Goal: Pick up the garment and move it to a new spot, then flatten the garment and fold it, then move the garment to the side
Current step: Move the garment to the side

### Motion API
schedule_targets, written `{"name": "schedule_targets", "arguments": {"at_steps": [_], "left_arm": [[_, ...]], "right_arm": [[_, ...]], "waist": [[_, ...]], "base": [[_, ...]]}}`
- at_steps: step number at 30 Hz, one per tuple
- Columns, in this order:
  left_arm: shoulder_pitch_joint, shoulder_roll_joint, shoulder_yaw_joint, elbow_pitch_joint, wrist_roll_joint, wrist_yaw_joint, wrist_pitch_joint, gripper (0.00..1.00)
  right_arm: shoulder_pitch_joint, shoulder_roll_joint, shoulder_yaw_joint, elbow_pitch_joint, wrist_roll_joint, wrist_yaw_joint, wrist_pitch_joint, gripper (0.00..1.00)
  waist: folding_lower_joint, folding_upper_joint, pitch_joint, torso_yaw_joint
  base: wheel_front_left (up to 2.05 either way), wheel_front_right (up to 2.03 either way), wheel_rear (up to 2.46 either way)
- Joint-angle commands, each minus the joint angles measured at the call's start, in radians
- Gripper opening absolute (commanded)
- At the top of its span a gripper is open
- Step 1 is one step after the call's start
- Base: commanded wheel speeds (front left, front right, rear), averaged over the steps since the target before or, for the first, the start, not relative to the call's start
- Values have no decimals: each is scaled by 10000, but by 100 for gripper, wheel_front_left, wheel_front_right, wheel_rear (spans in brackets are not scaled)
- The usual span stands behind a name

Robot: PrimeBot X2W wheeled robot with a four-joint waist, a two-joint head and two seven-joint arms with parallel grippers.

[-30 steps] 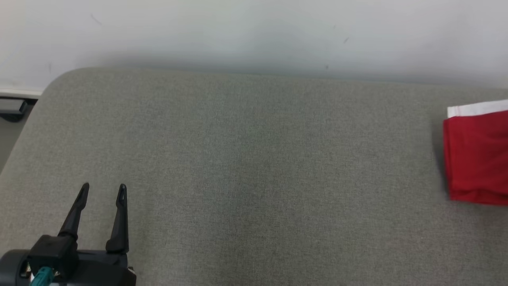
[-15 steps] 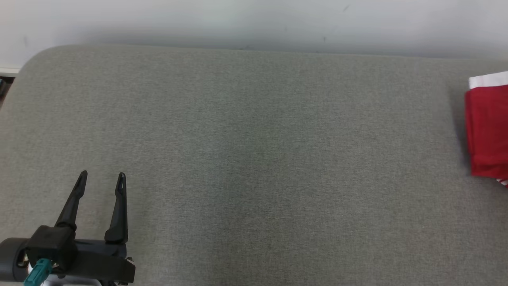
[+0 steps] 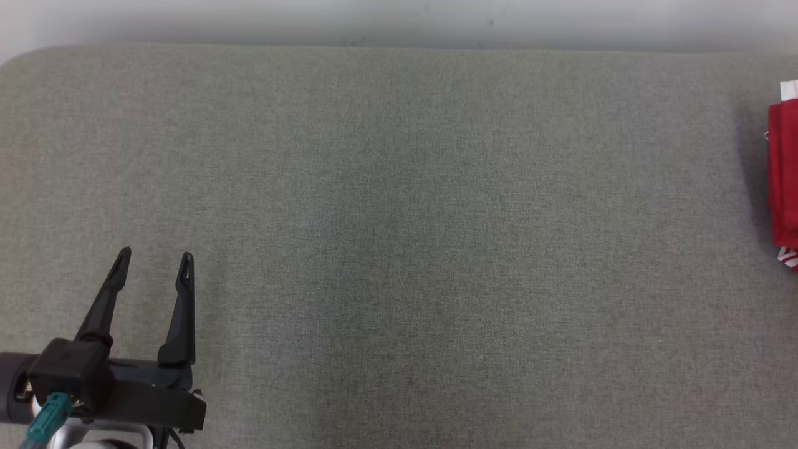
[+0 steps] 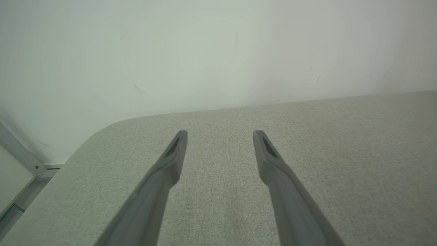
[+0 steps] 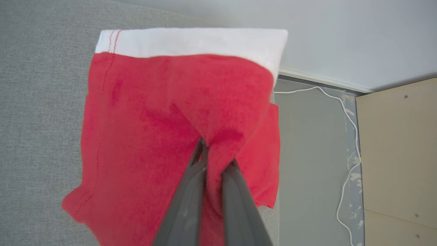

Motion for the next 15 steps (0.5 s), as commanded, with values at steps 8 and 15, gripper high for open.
{"name": "schedule_targets", "arguments": {"at_steps": [8, 15], "left_arm": [[-246, 252, 76, -314, 179, 82, 42, 100], [-220, 316, 126, -505, 207, 183, 29, 100]], "right_arm": [[-711, -272, 644, 209, -741, -10, -153, 0], [-1096, -473, 1101, 623, -1278, -15, -102, 0]], "waist": [[-1, -1, 536, 98], [-1, -1, 785, 239]], "base": [[0, 0, 0], [0, 0, 0]]}}
